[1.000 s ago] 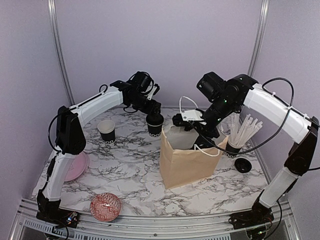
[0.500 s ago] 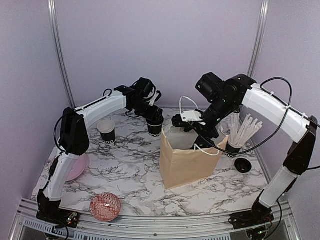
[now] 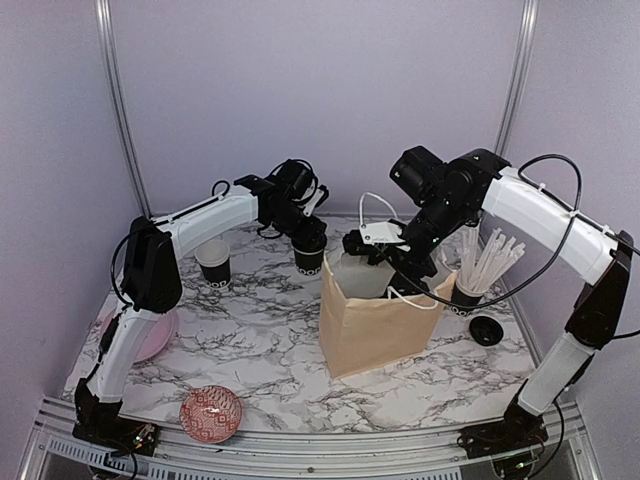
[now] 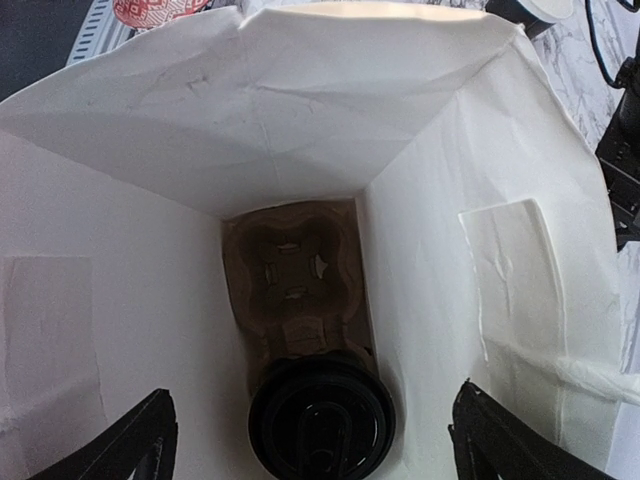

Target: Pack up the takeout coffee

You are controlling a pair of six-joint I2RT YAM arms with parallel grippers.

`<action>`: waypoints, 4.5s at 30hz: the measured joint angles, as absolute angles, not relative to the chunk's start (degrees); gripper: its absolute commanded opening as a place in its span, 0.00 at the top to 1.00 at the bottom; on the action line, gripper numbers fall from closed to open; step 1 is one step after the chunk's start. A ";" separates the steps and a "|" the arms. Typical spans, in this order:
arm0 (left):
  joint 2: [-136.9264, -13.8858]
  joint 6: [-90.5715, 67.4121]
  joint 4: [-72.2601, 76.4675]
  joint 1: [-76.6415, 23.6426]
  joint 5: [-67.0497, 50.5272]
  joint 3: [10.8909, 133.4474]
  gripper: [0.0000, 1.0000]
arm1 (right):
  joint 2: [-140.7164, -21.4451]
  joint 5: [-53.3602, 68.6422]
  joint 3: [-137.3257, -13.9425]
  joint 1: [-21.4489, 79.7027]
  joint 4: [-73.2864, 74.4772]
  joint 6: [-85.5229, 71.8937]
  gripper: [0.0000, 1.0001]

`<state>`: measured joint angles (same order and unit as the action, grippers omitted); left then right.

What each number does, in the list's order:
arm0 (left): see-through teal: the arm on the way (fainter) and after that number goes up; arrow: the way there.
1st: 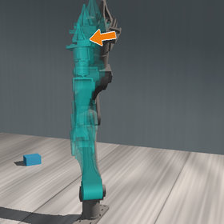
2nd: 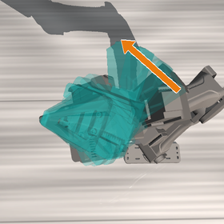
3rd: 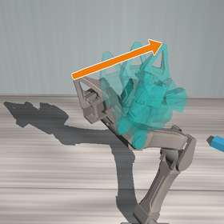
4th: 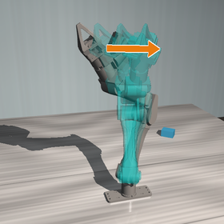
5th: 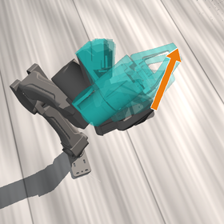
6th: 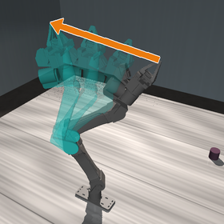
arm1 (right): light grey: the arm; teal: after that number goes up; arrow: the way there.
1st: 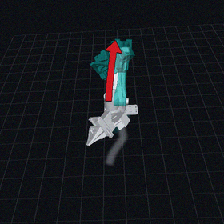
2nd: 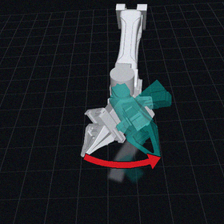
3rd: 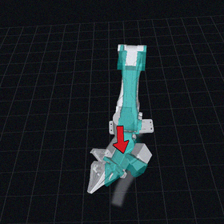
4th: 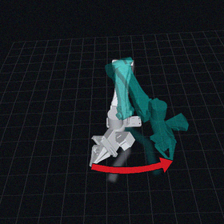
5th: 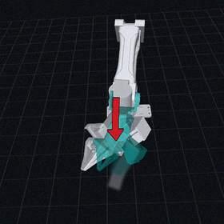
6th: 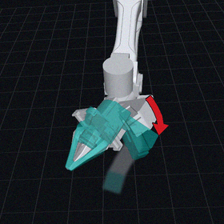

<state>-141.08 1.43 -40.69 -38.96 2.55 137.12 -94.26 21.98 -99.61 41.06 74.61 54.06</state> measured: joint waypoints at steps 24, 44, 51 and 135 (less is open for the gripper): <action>-113.19 3.77 -40.25 -41.36 -3.42 105.60 0.43 | -95.68 19.42 -104.25 39.03 72.55 52.34 0.08; -95.11 2.72 -33.28 -52.36 -3.64 75.02 0.27 | -95.13 24.97 -114.32 39.00 77.71 57.28 0.07; -92.84 1.48 -32.53 -55.72 -2.44 72.31 0.12 | -95.13 25.02 -117.58 39.03 77.91 58.52 0.06; -101.60 2.74 -57.74 -58.98 3.57 88.62 0.30 | -94.48 23.73 -125.21 27.18 71.57 56.73 0.01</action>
